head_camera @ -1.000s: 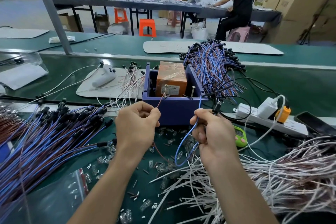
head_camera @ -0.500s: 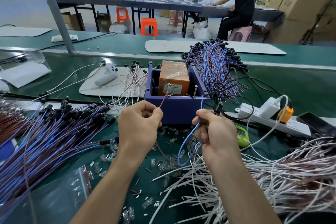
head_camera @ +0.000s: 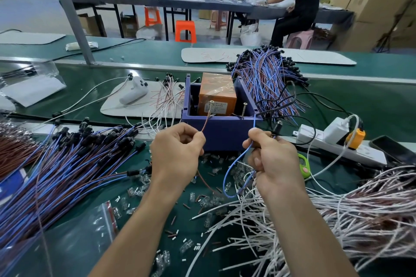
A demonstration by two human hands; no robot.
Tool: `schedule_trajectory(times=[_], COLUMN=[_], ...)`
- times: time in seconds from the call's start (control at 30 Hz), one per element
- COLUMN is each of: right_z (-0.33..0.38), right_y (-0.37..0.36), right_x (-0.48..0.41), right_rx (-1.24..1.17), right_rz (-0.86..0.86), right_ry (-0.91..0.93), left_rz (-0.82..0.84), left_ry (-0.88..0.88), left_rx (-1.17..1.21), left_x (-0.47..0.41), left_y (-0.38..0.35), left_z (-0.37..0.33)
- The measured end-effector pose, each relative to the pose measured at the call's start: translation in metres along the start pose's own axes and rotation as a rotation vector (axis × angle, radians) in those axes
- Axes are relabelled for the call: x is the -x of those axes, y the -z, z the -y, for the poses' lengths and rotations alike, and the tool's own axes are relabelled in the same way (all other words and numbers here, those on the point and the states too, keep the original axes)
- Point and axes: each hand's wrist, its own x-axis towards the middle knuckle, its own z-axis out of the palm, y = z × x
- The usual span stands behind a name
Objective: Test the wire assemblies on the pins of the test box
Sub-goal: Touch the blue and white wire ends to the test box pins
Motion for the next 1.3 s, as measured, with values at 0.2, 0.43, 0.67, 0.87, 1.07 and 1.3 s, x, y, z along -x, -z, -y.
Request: schedule_trajectory(times=[0.2, 0.43, 0.67, 0.87, 1.07, 1.3], right_z=[0.002, 0.001, -0.001, 0.004, 0.015, 0.033], right_y=[0.002, -0.005, -0.01, -0.001, 0.006, 0.04], right_x=[-0.001, -0.005, -0.006, 0.0, 0.013, 0.034], right_rx=[0.024, 0.095, 0.167, 0.081, 0.046, 0.011], right_rz=[-0.021, -0.084, -0.052, -0.08, -0.044, -0.085], right_ry=[0.001, 0.01, 0.006, 0.042, 0.048, 0.086], left_rz=[0.004, 0.008, 0.006, -0.001, -0.112, 0.048], left_ry=[-0.016, -0.01, 0.005, 0.019, 0.069, -0.009], left_rx=[-0.018, -0.018, -0.014, -0.018, 0.067, 0.16], left_x=[0.001, 0.001, 0.0, -0.001, 0.002, 0.011], left_y=[-0.001, -0.002, 0.0, 0.001, 0.001, 0.001], left_z=[0.0, 0.0, 0.0, -0.001, -0.002, -0.013])
